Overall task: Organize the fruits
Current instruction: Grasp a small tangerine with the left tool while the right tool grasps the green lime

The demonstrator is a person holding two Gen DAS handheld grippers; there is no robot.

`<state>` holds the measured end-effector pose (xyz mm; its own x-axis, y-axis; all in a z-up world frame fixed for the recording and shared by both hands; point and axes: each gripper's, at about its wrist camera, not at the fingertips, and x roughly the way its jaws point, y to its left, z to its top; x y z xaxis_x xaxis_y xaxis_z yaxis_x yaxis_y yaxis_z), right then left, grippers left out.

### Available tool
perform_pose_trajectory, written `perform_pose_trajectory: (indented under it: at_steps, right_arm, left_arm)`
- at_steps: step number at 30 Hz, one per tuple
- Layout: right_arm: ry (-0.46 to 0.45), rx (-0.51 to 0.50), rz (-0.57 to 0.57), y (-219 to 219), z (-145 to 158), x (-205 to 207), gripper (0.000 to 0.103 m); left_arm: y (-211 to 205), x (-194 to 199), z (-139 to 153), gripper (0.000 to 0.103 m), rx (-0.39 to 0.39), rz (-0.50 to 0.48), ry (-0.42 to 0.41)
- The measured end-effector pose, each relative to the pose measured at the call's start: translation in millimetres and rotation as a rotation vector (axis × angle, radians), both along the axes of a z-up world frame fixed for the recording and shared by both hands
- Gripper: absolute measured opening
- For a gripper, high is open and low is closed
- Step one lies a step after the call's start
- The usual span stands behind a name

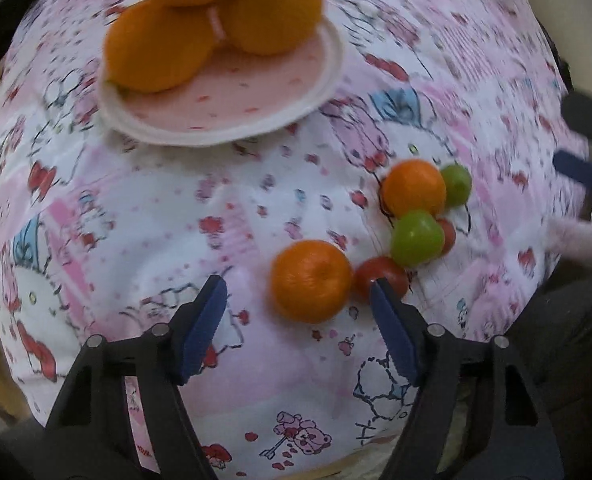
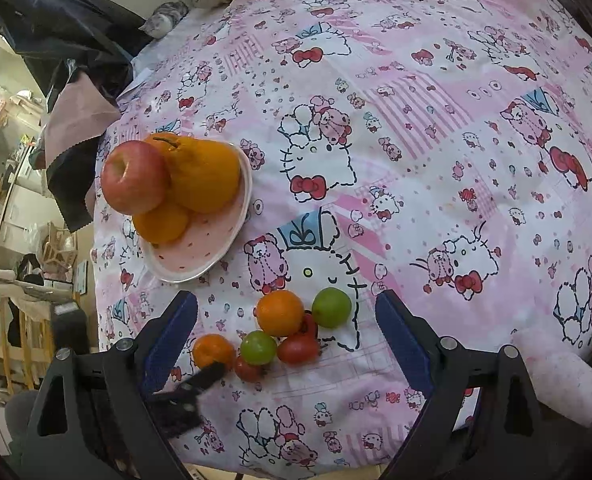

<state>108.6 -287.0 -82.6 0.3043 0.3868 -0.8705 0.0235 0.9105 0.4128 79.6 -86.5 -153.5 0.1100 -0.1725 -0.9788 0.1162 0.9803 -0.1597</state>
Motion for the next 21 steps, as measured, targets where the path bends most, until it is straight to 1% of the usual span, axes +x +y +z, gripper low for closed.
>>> perform_pose_trajectory:
  at_steps: [1, 3, 4, 5, 6, 10, 13, 15, 16, 17, 18, 19, 20, 21]
  right_arm:
    - [0.006, 0.005, -0.005, -0.8, -0.7, 0.2, 0.093]
    - [0.013, 0.014, -0.011, -1.8, -1.1, 0.5, 0.093]
    - [0.013, 0.016, -0.012, -1.7, -1.2, 0.5, 0.093]
    - [0.013, 0.015, -0.012, -1.9, -1.4, 0.5, 0.093]
    - [0.013, 0.014, -0.011, -2.1, -1.5, 0.6, 0.093]
    - [0.016, 0.002, -0.015, -2.4, -3.1, 1.5, 0.093]
    - [0.023, -0.001, -0.023, -4.0, -5.1, 2.5, 0.093]
    - [0.048, 0.019, -0.02, -4.7, -8.7, 3.6, 0.093]
    - [0.085, 0.074, -0.011, -5.7, -14.6, 5.0, 0.09]
    - [0.103, 0.106, -0.009, -6.7, -19.1, 5.6, 0.084]
    - [0.124, 0.102, -0.013, -7.9, -23.7, 6.2, 0.069]
    - [0.166, 0.078, -0.027, -10.3, -33.1, 7.7, 0.063]
    - [0.194, 0.075, -0.039, -12.4, -39.7, 8.6, 0.061]
    - [0.219, 0.071, -0.05, -14.0, -45.7, 9.1, 0.055]
  left_arm:
    - [-1.6, 0.4, -1.8, 0.067, -0.005, -0.008, 0.003]
    - [-2.0, 0.9, -4.7, 0.065, -0.021, -0.003, 0.004]
    - [-0.6, 1.4, -4.8, 0.06, -0.033, 0.006, 0.002]
    - [0.6, 2.4, -4.3, 0.048, -0.042, 0.012, 0.0]
    - [1.9, 2.7, -3.4, 0.041, -0.054, 0.013, 0.003]
    - [4.9, -0.8, -5.4, 0.04, -0.06, 0.01, 0.013]
    - [2.3, -2.8, -4.4, 0.04, -0.05, 0.0, 0.008]
    - [1.5, -3.8, -3.2, 0.039, -0.044, -0.008, 0.002]
    - [3.6, -5.1, -1.7, 0.039, -0.044, -0.006, 0.002]
    - [7.0, -6.8, 0.4, 0.038, -0.047, 0.004, 0.001]
    - [10.5, -7.1, 3.9, 0.038, -0.053, 0.02, -0.008]
    - [13.8, -6.9, 6.8, 0.038, -0.058, 0.031, -0.016]
    - [16.9, -6.4, 10.8, 0.038, -0.062, 0.042, -0.027]
    - [20.2, -5.9, 14.9, 0.038, -0.066, 0.052, -0.04]
